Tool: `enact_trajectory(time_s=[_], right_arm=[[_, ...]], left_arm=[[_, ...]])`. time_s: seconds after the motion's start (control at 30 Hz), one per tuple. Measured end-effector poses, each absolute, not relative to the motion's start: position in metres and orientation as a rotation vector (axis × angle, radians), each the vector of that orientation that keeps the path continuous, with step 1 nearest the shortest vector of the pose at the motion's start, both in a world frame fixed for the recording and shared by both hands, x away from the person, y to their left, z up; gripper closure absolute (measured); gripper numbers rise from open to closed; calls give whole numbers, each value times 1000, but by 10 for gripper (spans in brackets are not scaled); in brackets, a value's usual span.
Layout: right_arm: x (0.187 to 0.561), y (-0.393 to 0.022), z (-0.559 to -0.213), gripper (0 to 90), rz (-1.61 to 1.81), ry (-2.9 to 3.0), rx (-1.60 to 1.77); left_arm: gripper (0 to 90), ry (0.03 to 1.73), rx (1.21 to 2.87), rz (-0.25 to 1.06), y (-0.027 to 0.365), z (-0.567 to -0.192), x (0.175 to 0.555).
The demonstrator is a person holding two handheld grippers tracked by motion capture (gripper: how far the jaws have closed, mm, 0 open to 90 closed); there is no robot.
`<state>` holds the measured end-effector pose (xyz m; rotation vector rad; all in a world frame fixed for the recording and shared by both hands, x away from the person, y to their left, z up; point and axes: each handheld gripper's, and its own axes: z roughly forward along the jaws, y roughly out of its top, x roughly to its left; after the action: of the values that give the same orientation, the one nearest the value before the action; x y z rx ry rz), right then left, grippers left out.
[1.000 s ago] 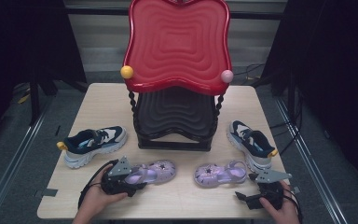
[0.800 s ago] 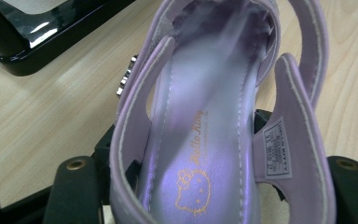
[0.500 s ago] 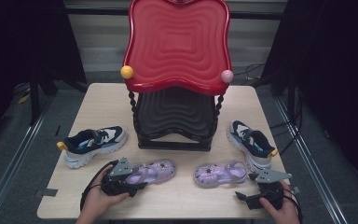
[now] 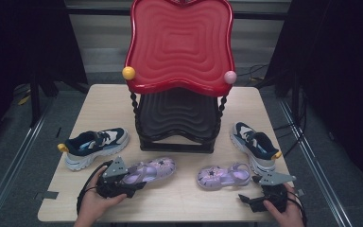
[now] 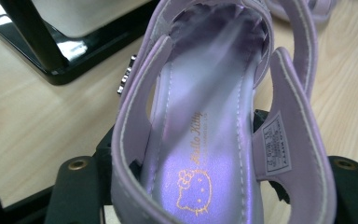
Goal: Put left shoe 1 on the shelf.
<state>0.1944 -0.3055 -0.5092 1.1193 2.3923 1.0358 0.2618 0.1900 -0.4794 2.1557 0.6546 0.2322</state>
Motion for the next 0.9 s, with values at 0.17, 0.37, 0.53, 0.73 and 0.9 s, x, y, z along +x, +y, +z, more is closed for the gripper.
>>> enact_trajectory(time_s=[0.17,0.37,0.53,0.73,0.9], right_arm=[[194,-306,-509,115,1036,2392,1119],[194,-305,-509,115,1036,2392,1121],[194,-305,-509,115,1036,2392,1120],[194,-306,-509,115,1036,2392,1119],[194,-306,-509,115,1036,2392,1120]], left_arm=[[356,650,2137,225,190,-470,258],[357,638,2123,227,192,-459,253],[358,633,2099,232,191,-449,253],[359,617,2072,260,187,-435,255],[359,609,2055,290,183,-424,256]])
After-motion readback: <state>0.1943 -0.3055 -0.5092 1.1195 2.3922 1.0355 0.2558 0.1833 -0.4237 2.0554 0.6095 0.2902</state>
